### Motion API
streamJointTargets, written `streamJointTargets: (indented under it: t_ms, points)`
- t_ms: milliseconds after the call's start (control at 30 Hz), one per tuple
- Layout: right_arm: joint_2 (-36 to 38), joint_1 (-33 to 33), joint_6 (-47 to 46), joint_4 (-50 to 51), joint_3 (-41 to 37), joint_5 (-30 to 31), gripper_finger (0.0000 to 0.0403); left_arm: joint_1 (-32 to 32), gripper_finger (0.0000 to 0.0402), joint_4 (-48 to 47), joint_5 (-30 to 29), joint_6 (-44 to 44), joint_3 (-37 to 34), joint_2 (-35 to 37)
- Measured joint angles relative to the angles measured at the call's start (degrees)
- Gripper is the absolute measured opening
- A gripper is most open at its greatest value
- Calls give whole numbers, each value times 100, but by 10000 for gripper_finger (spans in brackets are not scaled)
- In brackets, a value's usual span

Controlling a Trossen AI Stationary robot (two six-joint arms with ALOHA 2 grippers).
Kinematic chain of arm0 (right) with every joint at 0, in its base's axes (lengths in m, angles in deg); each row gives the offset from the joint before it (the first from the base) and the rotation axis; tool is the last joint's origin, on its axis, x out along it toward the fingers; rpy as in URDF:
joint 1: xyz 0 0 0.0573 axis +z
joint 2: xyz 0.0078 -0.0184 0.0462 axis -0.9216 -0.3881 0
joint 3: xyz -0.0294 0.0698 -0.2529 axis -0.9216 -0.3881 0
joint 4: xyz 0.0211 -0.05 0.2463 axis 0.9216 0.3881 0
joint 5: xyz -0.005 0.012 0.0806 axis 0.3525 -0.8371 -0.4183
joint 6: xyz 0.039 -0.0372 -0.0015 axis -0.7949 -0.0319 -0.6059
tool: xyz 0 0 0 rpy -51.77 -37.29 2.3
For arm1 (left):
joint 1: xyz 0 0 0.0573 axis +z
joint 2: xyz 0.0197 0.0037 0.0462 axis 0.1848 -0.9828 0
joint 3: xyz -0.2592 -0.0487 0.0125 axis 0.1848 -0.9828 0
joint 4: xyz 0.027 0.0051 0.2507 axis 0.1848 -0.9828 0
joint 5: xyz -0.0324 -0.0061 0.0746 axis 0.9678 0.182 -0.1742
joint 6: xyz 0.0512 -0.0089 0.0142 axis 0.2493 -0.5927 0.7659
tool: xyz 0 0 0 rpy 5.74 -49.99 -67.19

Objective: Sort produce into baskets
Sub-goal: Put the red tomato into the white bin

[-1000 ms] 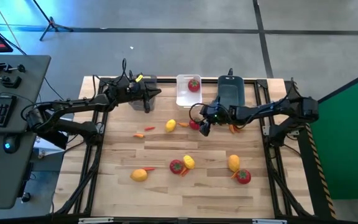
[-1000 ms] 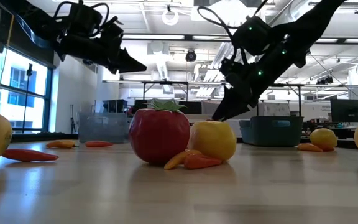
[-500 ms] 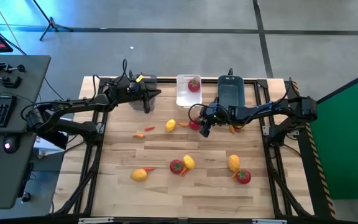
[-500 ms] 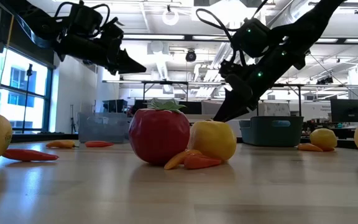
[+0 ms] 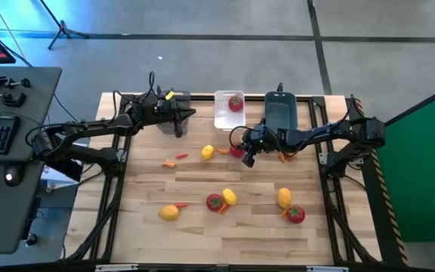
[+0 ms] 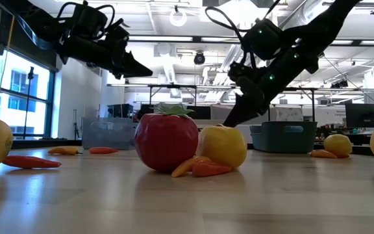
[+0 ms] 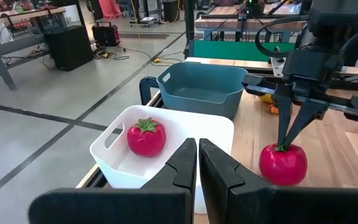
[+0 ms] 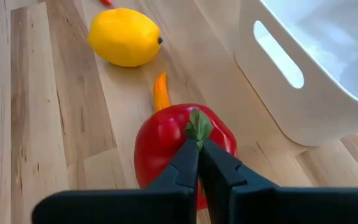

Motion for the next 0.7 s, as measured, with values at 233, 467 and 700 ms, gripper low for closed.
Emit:
streamJointTargets:
  t_ms: [233, 467, 700]
  points:
    - [-4, 4, -36, -472, -8, -120, 1, -24, 5, 751, -66, -335, -470, -4]
    - [-4, 4, -107, -678, 343, -178, 0, 51, 5, 2049, -114, -587, -1240, -7]
    - [-2, -203, 148, -442, 1272, -187, 0, 48, 5, 2124, -111, -564, -1270, -2]
